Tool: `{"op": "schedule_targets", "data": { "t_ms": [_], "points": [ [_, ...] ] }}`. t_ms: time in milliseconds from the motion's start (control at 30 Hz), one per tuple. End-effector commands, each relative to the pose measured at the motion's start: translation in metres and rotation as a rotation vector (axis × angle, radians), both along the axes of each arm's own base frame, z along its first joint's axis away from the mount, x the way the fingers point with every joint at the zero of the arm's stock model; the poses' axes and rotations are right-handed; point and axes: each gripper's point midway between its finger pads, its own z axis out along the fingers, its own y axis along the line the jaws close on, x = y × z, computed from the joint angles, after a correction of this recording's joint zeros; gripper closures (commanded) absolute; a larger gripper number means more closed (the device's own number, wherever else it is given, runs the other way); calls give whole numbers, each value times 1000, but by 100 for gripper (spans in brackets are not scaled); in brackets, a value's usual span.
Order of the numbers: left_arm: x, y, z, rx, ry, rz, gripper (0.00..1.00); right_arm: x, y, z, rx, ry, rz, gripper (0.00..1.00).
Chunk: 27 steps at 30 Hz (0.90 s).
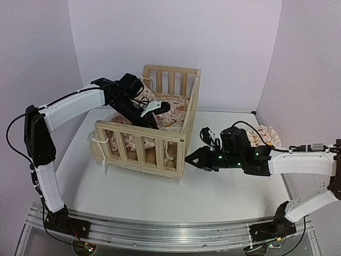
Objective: Set up the pet bed
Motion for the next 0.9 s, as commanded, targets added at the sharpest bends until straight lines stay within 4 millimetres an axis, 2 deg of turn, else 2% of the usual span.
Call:
{"op": "schedule_targets", "data": {
  "t_ms": [0, 33, 200, 267, 333, 467, 567, 700, 867],
  "points": [
    [-27, -11, -9, -8, 72, -79, 100, -2, -7, 46, 58, -165, -23, 80],
    [-26, -13, -12, -3, 74, -76, 100, -6, -12, 47, 24, -196, -32, 80],
    [-26, -20, -19, 4, 94, -84, 100, -47, -5, 63, -75, -483, 67, 77],
    [-29, -23, -20, 1, 95, -92, 100, -66, 4, 56, -133, -601, 128, 74],
    [-33, -26, -23, 5, 93, -103, 100, -70, 12, 52, -162, -681, 140, 69],
    [-44, -33, -28, 7, 95, -135, 100, -67, 27, 52, -167, -800, 149, 69],
    [-50, -40, -31, 5, 101, -159, 100, -54, 27, 49, -206, -845, 82, 74],
    [-50, -43, -36, 17, 95, -171, 100, -44, 30, 43, -219, -815, 22, 77],
    [-56, -46, -41, 28, 100, -190, 100, -42, 43, 38, -148, -757, -9, 77]
  ]
}}
